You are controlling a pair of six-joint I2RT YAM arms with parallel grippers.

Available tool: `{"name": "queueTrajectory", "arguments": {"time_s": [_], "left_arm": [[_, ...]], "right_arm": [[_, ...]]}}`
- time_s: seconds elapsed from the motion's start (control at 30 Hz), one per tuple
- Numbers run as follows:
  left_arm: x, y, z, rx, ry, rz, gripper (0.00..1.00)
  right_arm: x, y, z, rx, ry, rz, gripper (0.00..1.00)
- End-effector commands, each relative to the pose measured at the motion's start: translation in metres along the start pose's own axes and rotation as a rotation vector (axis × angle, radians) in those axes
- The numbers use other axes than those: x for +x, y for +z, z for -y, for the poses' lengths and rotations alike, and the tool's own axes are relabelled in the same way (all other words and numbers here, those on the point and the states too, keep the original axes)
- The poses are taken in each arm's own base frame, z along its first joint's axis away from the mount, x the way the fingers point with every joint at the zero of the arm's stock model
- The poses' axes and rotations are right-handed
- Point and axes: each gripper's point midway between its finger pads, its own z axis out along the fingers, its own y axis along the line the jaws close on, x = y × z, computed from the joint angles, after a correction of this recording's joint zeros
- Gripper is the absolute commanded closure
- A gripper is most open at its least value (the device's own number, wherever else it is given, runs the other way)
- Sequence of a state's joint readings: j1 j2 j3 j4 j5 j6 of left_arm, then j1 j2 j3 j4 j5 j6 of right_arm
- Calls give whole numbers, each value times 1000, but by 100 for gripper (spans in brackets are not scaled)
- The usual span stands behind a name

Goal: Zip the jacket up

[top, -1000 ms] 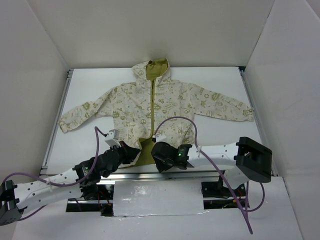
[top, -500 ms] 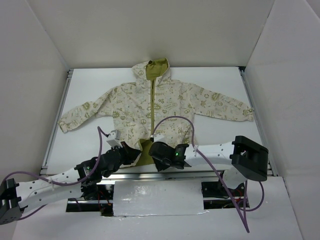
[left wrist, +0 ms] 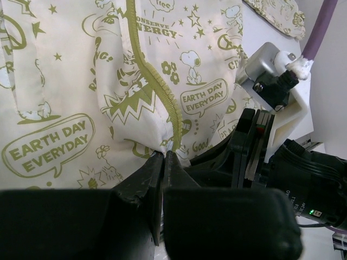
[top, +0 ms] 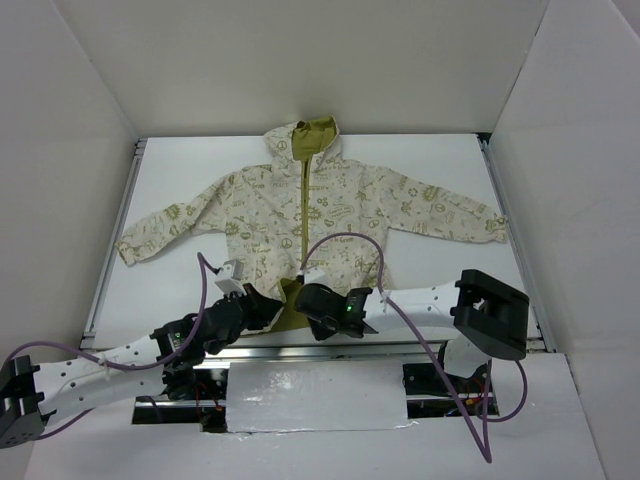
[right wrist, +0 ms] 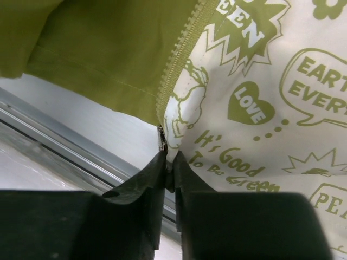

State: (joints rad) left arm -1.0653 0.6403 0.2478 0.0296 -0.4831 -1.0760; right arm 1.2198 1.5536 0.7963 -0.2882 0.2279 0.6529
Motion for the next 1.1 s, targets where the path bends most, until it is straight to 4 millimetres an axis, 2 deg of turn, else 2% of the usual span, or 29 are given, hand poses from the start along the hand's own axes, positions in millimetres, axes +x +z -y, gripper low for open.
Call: {"name": "queueTrajectory", "arguments": {"time_s": [0.0,0.13,0.17,0.2,0.37,0.47,0.5,0.53,0.57,0.63,0.67,0.73,0.77,0.83,0.87,1.07], "left_arm": [[-4,1,6,26,1,16,100],[-3,1,5,25,0,15,100],[-3,1,5,24,0,16,100],[-3,1,5,24,1,15,100],[-5,1,5,19,4,19,100],[-6,1,6,18,7,21,100],[-6,1,6,17,9,23,100],[-7,2,6,16,11,24,100],[-8,2,7,17,11,27,100],[-8,2,8,19,18,26,100],[-11,2,11,31,16,36,100],[-13,3,21,70,32,40,100],[-14,3,24,82,38,42,100],[-13,4,30,107,58,38,100],[-16,5,37,133,57,49,100],[-15,11,46,179,89,57,100]], "right_arm": [[-15,2,-13,-17,-2,47,85],[-18,0,-15,-37,13,63,93],[-18,-2,-17,-51,14,65,99],[-19,-4,-18,-61,20,73,100],[-29,-19,-29,-155,44,133,100],[-41,-36,-37,-274,77,218,100],[-36,-45,-35,-328,82,221,100],[-53,-52,-38,-386,110,285,100],[-45,-50,-31,-404,118,282,100],[-61,-68,-34,-513,130,361,100],[-54,-65,-27,-522,131,362,100],[-64,-77,-30,-604,131,416,100],[-59,-75,-26,-612,142,416,100],[-67,-83,-26,-669,177,457,100],[-65,-84,-24,-692,185,455,100],[-72,-100,-30,-785,207,511,100]]}}
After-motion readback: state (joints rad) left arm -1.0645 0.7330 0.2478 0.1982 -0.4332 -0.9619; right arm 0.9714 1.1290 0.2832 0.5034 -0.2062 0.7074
